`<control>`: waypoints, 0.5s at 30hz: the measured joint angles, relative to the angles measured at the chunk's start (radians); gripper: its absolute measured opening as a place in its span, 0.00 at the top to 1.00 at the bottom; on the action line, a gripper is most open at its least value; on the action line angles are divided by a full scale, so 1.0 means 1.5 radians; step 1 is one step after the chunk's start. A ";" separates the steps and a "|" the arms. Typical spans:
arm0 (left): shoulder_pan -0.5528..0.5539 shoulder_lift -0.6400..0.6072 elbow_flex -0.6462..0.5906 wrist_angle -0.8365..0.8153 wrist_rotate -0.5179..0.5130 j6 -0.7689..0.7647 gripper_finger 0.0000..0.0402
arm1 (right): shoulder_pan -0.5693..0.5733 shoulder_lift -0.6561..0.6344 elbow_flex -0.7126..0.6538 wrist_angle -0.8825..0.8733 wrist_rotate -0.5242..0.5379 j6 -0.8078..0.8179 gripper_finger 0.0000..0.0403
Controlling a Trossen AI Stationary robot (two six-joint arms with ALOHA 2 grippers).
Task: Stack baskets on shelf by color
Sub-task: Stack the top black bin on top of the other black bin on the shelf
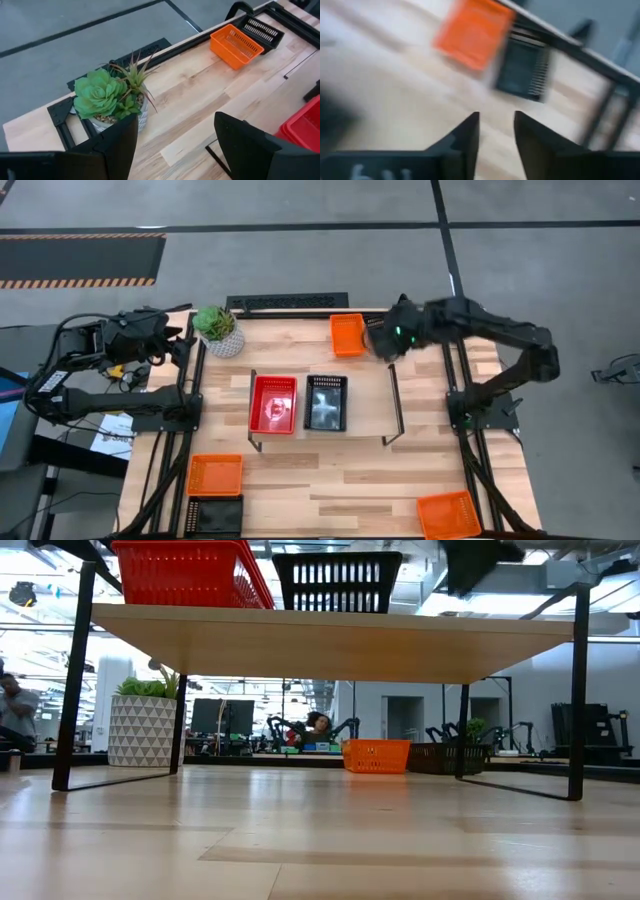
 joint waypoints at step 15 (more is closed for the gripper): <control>0.000 0.000 0.000 -0.002 -0.009 -0.072 0.38 | -0.431 0.036 -0.311 0.321 -0.195 -0.316 0.39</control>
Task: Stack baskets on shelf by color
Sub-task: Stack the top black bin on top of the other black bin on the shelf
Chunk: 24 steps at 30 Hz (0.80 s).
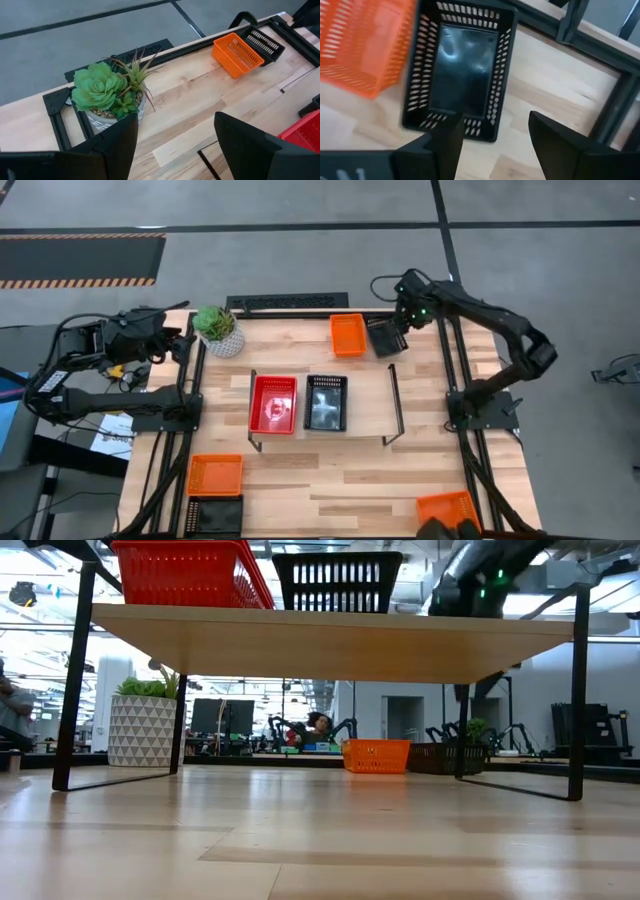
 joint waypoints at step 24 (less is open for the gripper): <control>0.000 0.000 0.000 -0.001 -0.029 -0.041 0.38 | -0.032 0.197 -0.011 0.061 -0.037 -0.016 0.63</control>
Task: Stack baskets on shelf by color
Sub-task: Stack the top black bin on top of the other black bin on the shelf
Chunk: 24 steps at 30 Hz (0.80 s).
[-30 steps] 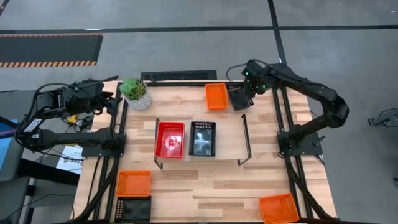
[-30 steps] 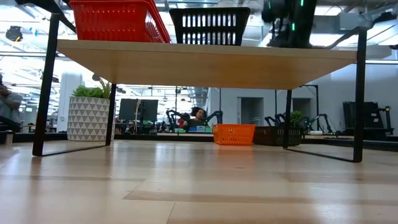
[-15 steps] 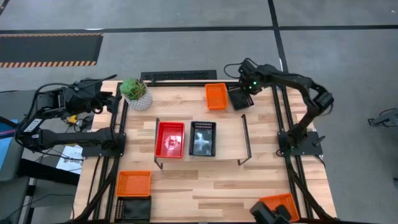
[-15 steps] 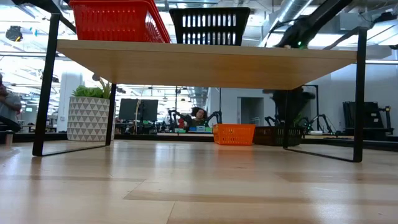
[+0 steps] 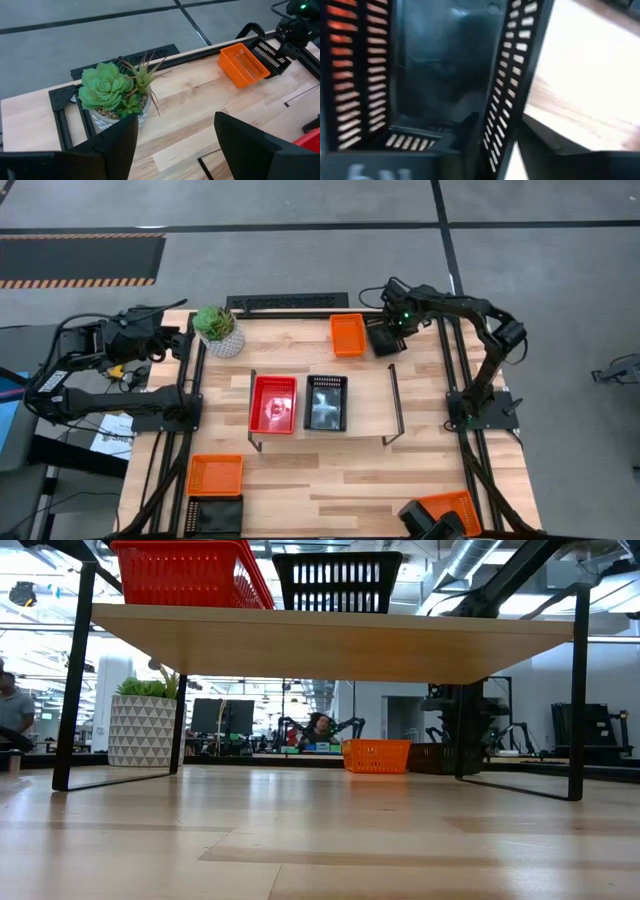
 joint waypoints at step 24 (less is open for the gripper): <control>0.000 0.000 0.000 0.001 -0.010 0.012 0.38 | 0.000 -0.288 0.179 -0.192 -0.039 0.178 0.99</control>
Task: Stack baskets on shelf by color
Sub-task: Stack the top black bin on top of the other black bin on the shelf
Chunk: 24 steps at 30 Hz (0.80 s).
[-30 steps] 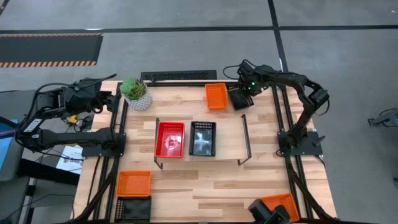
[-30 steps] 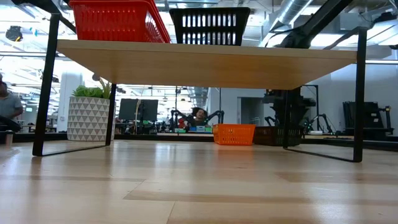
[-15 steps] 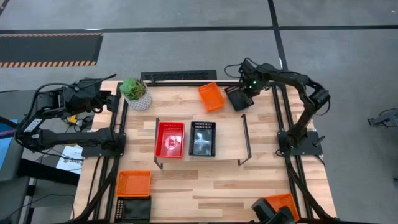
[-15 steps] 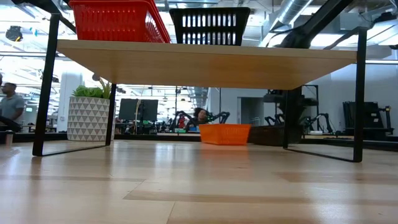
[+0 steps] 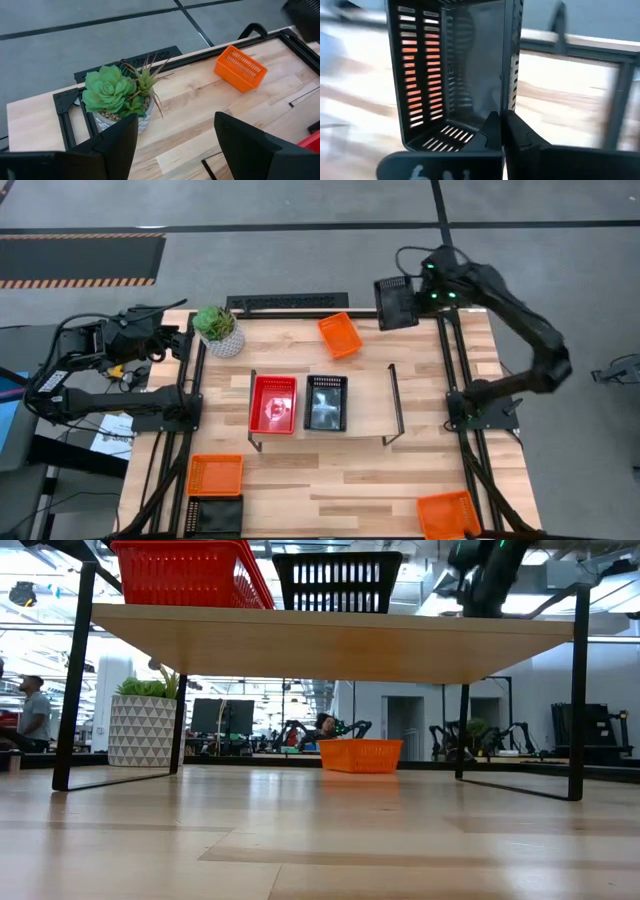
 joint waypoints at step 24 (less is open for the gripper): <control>0.000 0.000 0.000 0.000 0.017 0.025 0.38 | 0.801 -0.007 0.017 0.265 0.515 0.621 1.00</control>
